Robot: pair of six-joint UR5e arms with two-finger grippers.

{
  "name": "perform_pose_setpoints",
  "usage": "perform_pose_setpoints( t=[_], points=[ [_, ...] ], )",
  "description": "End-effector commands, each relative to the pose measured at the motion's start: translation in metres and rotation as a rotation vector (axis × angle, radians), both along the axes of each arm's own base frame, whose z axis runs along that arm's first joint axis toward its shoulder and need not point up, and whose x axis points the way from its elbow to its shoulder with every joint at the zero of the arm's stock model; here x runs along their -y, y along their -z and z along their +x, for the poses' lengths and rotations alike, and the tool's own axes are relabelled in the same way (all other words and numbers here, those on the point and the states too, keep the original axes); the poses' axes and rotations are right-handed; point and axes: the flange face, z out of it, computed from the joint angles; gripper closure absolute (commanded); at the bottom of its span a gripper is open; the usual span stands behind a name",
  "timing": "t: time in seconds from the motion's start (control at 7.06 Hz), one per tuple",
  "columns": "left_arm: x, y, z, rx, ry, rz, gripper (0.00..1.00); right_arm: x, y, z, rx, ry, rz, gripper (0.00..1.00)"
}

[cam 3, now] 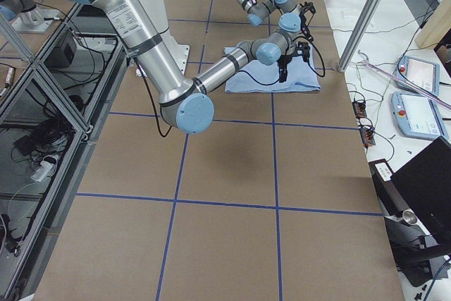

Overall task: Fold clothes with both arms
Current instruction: 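Release the shirt and raise both grippers away from it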

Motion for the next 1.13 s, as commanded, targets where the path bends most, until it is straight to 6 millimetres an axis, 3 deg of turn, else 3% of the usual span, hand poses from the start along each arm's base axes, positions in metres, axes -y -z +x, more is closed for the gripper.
perform_pose_setpoints(
  t=[0.0, 0.14, 0.43, 0.57, 0.71, 0.85, 0.99],
  points=[
    [0.010, 0.005, -0.015, -0.007, 0.018, 0.005, 0.00, -0.001, -0.001, 0.001, 0.000, -0.003, -0.004, 0.00],
    [0.011, 0.020, -0.034, -0.066, -0.083, -0.032, 0.00, -0.008, -0.001, 0.006, 0.009, -0.009, -0.006, 0.00],
    [-0.056, 0.003, -0.073, -0.082, -0.230, -0.168, 0.00, -0.056, 0.001, 0.023, 0.048, -0.029, -0.034, 0.00],
    [-0.097, 0.005, -0.092, -0.137, -0.267, -0.285, 0.00, -0.076, -0.003, 0.024, 0.057, -0.034, -0.060, 0.00],
    [-0.156, -0.007, -0.102, -0.249, -0.297, -0.402, 0.00, -0.094, -0.007, 0.029, 0.061, -0.032, -0.069, 0.00],
    [-0.234, -0.008, -0.092, -0.369, -0.287, -0.530, 0.00, -0.110, -0.012, 0.033, 0.063, -0.024, -0.074, 0.00],
    [-0.296, 0.000, -0.066, -0.455, -0.242, -0.648, 0.00, -0.118, -0.010, 0.034, 0.069, -0.027, -0.082, 0.00]
  ],
)
